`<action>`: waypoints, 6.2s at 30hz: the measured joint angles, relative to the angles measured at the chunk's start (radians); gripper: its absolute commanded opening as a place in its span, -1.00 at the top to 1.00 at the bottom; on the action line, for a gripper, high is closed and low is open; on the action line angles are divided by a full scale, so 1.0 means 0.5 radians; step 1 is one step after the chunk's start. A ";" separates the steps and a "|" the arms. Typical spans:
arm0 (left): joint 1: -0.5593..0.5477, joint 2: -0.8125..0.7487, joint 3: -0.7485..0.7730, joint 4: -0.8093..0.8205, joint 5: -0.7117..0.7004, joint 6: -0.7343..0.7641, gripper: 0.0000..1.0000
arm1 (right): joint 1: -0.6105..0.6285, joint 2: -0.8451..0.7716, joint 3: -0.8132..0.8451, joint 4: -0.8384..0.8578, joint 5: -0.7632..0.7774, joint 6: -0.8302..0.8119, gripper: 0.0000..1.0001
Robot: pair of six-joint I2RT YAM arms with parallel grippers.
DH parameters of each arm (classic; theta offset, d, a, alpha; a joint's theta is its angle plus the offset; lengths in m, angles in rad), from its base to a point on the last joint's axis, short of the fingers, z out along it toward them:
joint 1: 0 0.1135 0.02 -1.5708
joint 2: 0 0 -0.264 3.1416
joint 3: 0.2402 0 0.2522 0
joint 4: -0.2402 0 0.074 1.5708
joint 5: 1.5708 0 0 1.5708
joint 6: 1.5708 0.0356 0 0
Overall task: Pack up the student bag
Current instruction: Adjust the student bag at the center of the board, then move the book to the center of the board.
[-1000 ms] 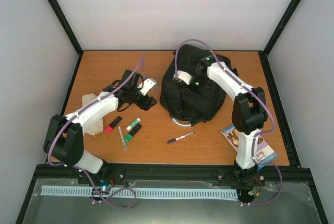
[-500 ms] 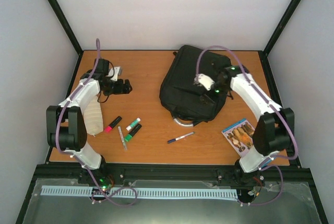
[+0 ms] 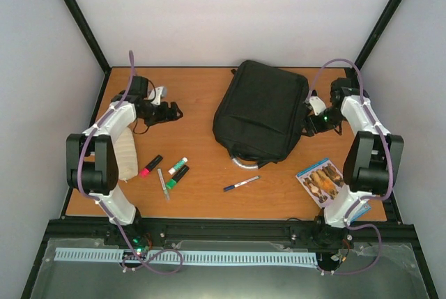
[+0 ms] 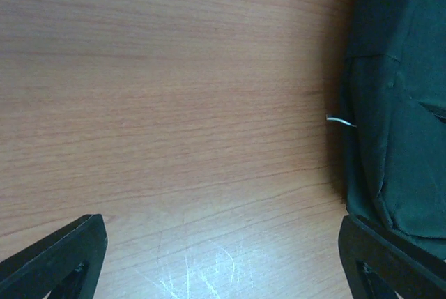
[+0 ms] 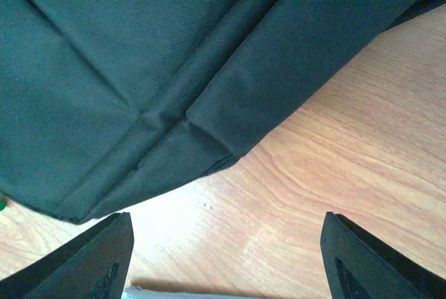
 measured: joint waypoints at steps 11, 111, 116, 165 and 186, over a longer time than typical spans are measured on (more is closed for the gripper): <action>0.000 -0.246 -0.288 0.040 0.156 0.005 -0.93 | -0.009 0.611 0.562 -0.013 -0.077 0.021 -0.55; -0.550 0.074 0.658 -0.472 -0.092 0.356 -0.95 | 0.294 -0.919 -1.477 0.030 1.164 -0.829 -0.91; -0.551 0.074 0.655 -0.470 -0.089 0.353 -0.99 | 0.297 -0.884 -1.494 0.158 1.274 -0.967 -0.86; -0.552 0.142 0.632 -0.468 0.309 0.346 -0.98 | -0.704 0.172 -0.206 -0.111 0.820 -0.506 -1.00; -0.552 0.135 0.604 -0.491 0.312 0.379 -1.00 | -0.380 0.634 0.175 -0.169 0.492 -0.265 -0.53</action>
